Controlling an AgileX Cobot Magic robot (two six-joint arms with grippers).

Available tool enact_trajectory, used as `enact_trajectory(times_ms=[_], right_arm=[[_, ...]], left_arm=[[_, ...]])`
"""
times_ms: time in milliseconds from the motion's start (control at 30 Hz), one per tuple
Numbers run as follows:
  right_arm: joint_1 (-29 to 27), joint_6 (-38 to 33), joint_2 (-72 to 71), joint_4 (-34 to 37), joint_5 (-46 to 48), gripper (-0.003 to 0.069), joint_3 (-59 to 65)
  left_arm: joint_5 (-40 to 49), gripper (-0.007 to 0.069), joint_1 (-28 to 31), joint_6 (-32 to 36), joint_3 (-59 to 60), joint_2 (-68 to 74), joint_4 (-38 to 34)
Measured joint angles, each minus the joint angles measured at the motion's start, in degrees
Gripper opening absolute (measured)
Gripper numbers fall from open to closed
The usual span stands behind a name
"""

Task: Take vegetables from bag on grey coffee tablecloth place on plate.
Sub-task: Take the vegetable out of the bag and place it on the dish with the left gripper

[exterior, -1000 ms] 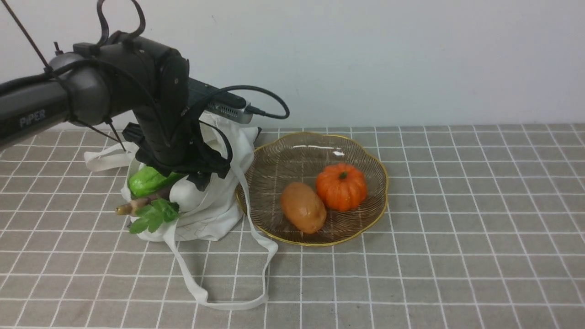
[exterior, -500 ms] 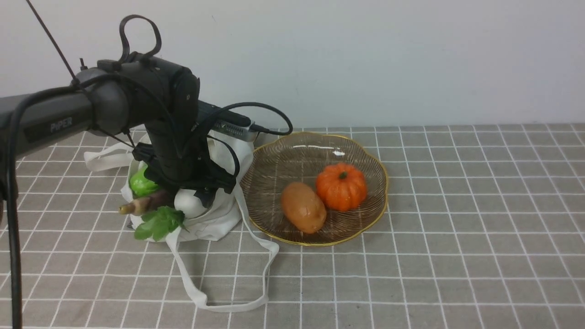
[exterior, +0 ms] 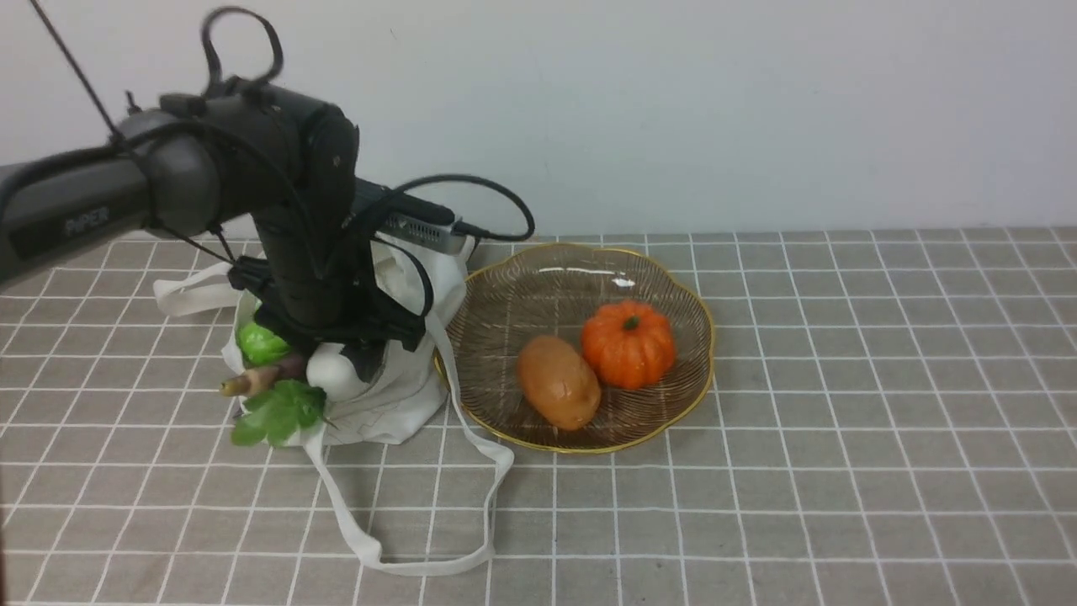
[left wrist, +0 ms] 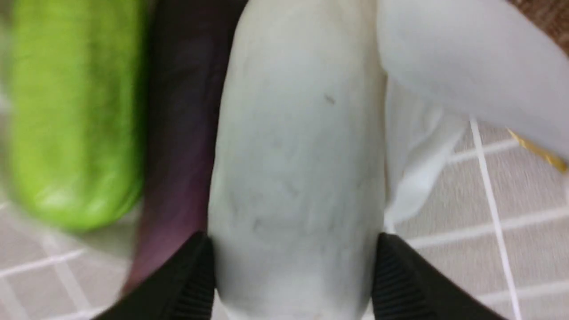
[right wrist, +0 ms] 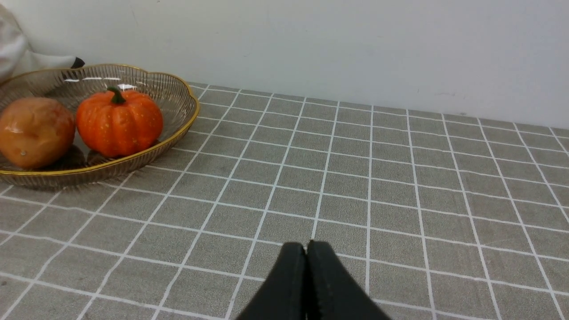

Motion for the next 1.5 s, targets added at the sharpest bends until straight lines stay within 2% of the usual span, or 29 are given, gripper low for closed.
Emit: enact_trajectory(times_ms=[167,300,500,567,667,800,1033,1267,1433,1500], right_arm=[[0.0,0.0,0.0,0.0,0.0,-0.0015,0.0],[0.0,0.0,0.0,0.0,0.0,-0.0015,0.0],[0.0,0.0,0.0,0.0,0.0,-0.0015,0.0],[0.0,0.0,0.0,0.0,0.0,-0.0015,0.0],[0.0,0.0,0.0,0.0,0.0,-0.0015,0.0],[0.0,0.0,0.0,0.0,0.0,-0.0015,0.0],[0.0,0.0,0.0,0.0,0.0,-0.0015,0.0],[0.0,0.0,0.0,0.0,0.0,-0.0015,0.0],[0.0,0.0,0.0,0.0,0.0,-0.0015,0.0],[0.0,0.0,0.0,0.0,0.0,-0.0015,0.0]], left_arm=[[7.5,0.0405,0.0,-0.4,-5.1,-7.3,4.2],[8.5,0.0405,0.0,-0.6,-8.5,-10.6,3.3],[8.8,0.0405,-1.2,-0.6,-9.2,-9.9,-9.7],[5.1,0.0405,-3.2,-0.4,-9.2,-6.6,-15.9],[-2.0,0.0405,-6.0,0.0,-9.6,-1.2,-18.8],[-7.4,0.0405,-9.3,1.7,-11.8,5.3,-17.0],[-10.3,0.0405,-12.7,5.5,-18.5,12.9,-4.9],[-12.6,0.0407,-14.3,5.6,-19.9,16.1,-3.2],[-12.6,0.0493,-14.4,4.5,-20.1,16.3,-3.2],[-11.0,0.0573,-14.4,2.8,-21.3,15.9,-3.1]])
